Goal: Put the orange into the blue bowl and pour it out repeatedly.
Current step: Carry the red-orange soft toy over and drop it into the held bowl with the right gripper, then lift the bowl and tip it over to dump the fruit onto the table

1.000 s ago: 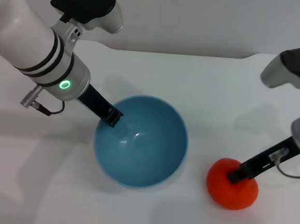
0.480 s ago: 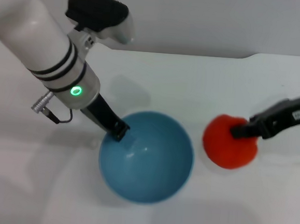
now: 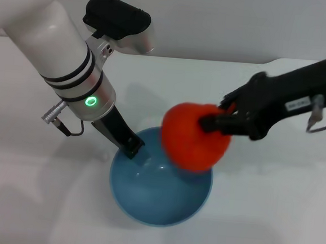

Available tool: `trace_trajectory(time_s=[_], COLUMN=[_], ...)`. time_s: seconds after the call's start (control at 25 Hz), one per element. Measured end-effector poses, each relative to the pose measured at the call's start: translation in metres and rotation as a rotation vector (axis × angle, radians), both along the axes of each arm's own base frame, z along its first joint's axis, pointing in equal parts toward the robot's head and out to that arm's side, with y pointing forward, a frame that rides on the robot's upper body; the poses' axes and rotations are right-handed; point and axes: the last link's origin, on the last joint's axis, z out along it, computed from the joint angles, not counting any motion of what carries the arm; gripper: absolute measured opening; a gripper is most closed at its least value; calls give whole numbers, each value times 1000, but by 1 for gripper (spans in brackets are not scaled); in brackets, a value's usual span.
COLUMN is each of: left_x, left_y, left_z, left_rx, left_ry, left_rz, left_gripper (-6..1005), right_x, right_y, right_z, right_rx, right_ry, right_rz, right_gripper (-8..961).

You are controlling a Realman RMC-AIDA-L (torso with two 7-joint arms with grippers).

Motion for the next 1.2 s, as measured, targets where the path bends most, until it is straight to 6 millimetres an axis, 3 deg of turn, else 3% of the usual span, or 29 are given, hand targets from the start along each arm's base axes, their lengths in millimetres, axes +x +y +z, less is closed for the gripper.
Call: trace_trajectory(time_s=[0.24, 0.44, 0.72, 1.0, 1.2], left_x=[5, 15, 19, 17, 19], left_y=[3, 3, 3, 3, 11], left_z=[1, -2, -3, -3, -1], left_rx=[11, 4, -1, 3, 94], left_ry=[-15, -46, -56, -65, -118], left_rz=[-10, -33, -37, -35, -95], left_gripper=[-2, -2, 0, 0, -1], right_x=[14, 20, 15, 12, 39], right_y=[3, 8, 7, 13, 21], right_z=[-28, -38, -41, -21, 13], right_rx=[-70, -34, -9, 62, 165], right_ry=[-63, -70, -65, 7, 89], right_rz=[-41, 20, 57, 16, -207], right_gripper=[101, 101, 291, 480, 633])
